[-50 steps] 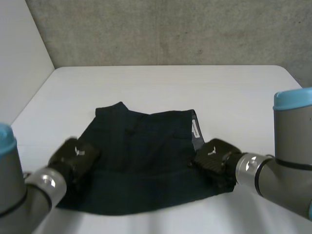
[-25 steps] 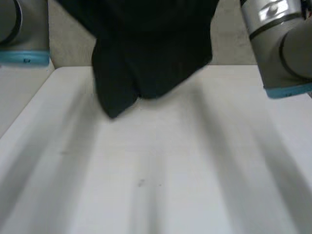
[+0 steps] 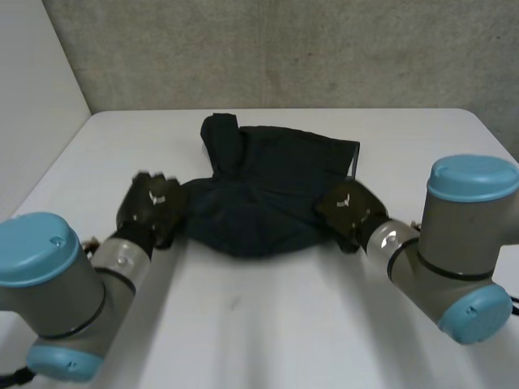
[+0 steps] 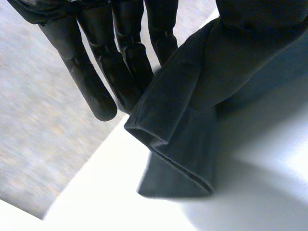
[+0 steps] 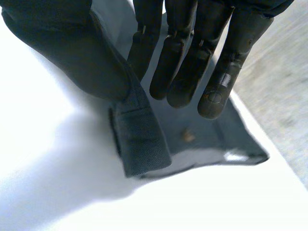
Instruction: Fold the shorts.
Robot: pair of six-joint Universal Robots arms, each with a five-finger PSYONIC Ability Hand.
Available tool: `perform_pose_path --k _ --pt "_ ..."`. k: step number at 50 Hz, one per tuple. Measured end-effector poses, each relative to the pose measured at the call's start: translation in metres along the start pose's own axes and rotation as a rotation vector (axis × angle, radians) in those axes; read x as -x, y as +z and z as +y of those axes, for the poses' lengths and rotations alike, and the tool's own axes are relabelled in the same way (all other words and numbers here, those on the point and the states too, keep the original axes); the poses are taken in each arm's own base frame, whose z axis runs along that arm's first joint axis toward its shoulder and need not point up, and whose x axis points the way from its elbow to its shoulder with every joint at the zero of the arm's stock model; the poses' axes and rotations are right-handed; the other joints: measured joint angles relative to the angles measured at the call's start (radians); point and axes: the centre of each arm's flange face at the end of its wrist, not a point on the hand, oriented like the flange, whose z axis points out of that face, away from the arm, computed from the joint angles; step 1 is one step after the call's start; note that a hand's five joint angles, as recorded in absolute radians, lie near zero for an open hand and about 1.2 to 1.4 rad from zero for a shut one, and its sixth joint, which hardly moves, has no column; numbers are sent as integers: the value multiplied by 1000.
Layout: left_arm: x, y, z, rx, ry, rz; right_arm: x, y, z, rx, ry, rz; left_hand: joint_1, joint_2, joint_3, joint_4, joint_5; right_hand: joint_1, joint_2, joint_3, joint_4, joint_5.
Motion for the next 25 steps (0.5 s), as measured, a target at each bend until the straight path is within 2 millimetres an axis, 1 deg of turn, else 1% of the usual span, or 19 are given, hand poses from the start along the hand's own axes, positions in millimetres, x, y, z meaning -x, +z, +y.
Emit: perform_pose_path --k 2,4,5,9,10,12,15,17,19,22,23,25 --pt "-3 -8 3 50 3 31 5 -4 6 43 -1 -30 0 0 0 0 0 0 0 0 0 0" --pt "-3 -20 3 121 4 72 10 -12 11 95 6 -69 0 0 0 0 0 0 0 0 0 0" --pt "-2 -23 3 134 3 79 11 -14 11 104 8 -76 0 0 0 0 0 0 0 0 0 0" --pt "1 -44 -1 247 -1 139 15 -29 11 168 27 -136 0 0 0 0 0 0 0 0 0 0" --pt "1 -44 -1 247 -1 139 15 -29 11 168 27 -136 0 0 0 0 0 0 0 0 0 0" --pt "2 -56 -2 308 -1 174 17 -40 9 207 35 -175 0 0 0 0 0 0 0 0 0 0" --pt "2 -68 -3 367 -2 211 18 -48 7 237 32 -203 0 0 0 0 0 0 0 0 0 0" --pt "1 -83 -4 437 -5 255 18 -62 7 289 7 -249 0 0 0 0 0 0 0 0 0 0" --pt "0 -95 -4 493 -9 292 17 -70 7 317 -10 -271 0 0 0 0 0 0 0 0 0 0" --pt "-1 -106 -4 543 -14 327 15 -83 8 361 -35 -303 0 0 0 0 0 0 0 0 0 0" --pt "-2 -113 -3 573 -18 348 13 -91 9 386 -47 -320 0 0 0 0 0 0 0 0 0 0" --pt "-3 -118 -3 591 -20 362 12 -96 10 403 -55 -331 0 0 0 0 0 0 0 0 0 0"
